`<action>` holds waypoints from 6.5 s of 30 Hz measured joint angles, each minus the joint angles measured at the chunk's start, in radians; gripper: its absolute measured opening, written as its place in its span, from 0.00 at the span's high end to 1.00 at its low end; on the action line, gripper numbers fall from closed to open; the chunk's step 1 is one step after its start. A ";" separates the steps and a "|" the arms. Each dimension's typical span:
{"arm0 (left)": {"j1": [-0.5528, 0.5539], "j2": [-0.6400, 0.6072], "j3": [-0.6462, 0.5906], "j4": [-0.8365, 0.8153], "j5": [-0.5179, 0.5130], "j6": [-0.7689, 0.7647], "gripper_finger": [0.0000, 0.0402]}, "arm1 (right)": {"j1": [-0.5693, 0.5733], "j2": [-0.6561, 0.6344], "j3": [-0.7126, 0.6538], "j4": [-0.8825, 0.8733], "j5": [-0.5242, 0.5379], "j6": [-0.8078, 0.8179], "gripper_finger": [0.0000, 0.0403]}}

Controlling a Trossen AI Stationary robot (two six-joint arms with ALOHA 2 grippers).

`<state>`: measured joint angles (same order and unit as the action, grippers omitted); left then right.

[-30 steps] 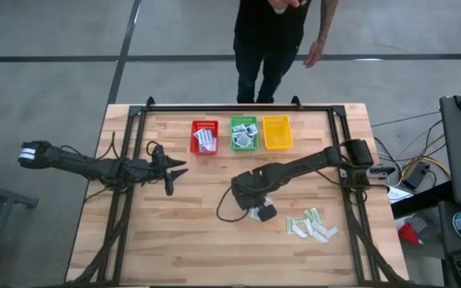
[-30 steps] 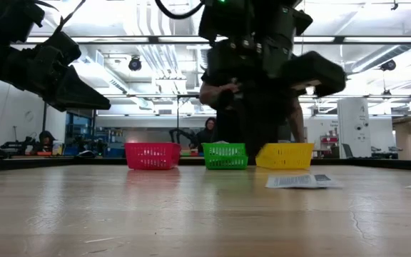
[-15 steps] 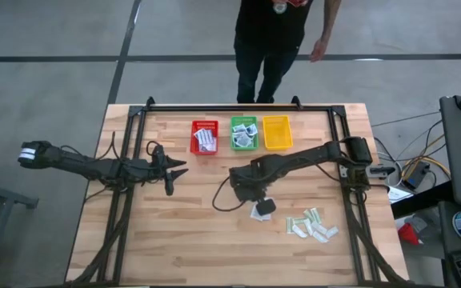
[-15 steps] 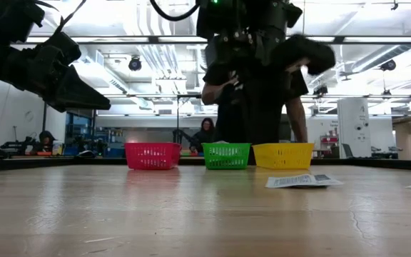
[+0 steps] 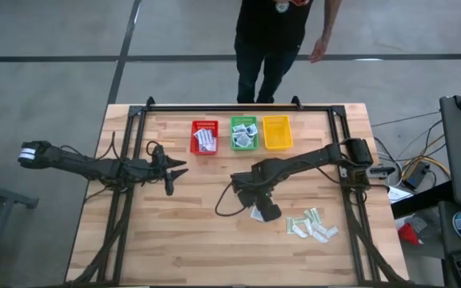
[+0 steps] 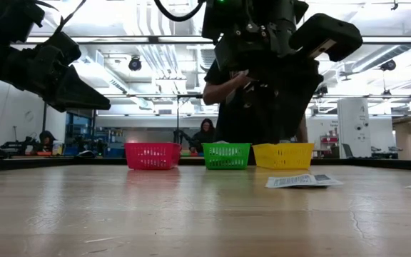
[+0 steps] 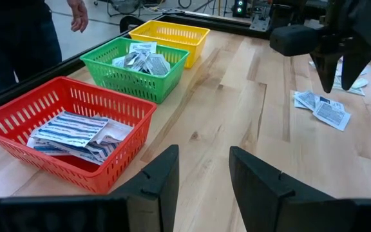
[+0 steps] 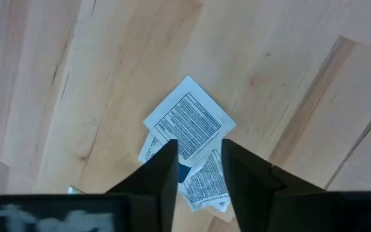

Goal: Pick & Place First Aid Supplies
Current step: Put the alcohol pad into the green basket

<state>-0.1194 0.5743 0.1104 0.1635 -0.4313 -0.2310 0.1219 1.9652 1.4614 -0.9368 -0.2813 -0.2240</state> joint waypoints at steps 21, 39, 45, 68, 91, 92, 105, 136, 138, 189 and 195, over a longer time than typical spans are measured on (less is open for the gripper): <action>0.000 0.000 0.000 0.000 0.000 0.000 0.67 | 0.003 0.000 -0.111 0.168 0.022 -0.015 0.58; 0.000 0.000 0.000 0.000 0.000 -0.001 0.67 | 0.007 0.000 -0.160 0.245 0.096 0.005 0.58; 0.000 0.000 0.000 0.000 0.000 -0.001 0.67 | 0.007 0.000 -0.169 0.272 0.075 0.011 0.58; 0.000 0.000 0.000 -0.003 0.000 -0.001 0.67 | 0.007 -0.004 -0.248 0.375 0.151 0.005 0.83; 0.000 0.000 0.000 -0.003 0.000 -0.001 0.67 | -0.003 0.005 -0.076 0.233 0.080 0.040 0.98; 0.000 0.000 0.000 -0.003 0.000 -0.001 0.67 | -0.004 0.005 -0.059 0.229 0.072 0.038 0.98; 0.000 0.000 0.000 -0.003 0.000 -0.001 0.67 | -0.115 0.002 0.148 0.226 -0.104 -0.037 0.98; 0.000 0.000 0.000 -0.003 0.000 -0.005 0.67 | -0.484 -0.001 0.221 0.217 -0.563 -0.052 0.98; 0.000 0.000 0.000 -0.003 -0.007 -0.005 0.67 | -0.495 -0.001 0.229 0.218 -0.349 -0.061 0.98; 0.000 0.002 0.000 -0.007 -0.043 0.019 0.67 | -0.698 0.159 0.234 0.183 0.118 -0.136 0.69; 0.000 0.002 0.000 -0.007 -0.043 0.019 0.67 | -0.697 0.157 0.288 0.173 0.126 -0.134 0.56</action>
<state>-0.1196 0.5762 0.1104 0.1566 -0.4740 -0.2119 -0.5751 2.1220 1.7492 -0.7642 -0.1551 -0.3579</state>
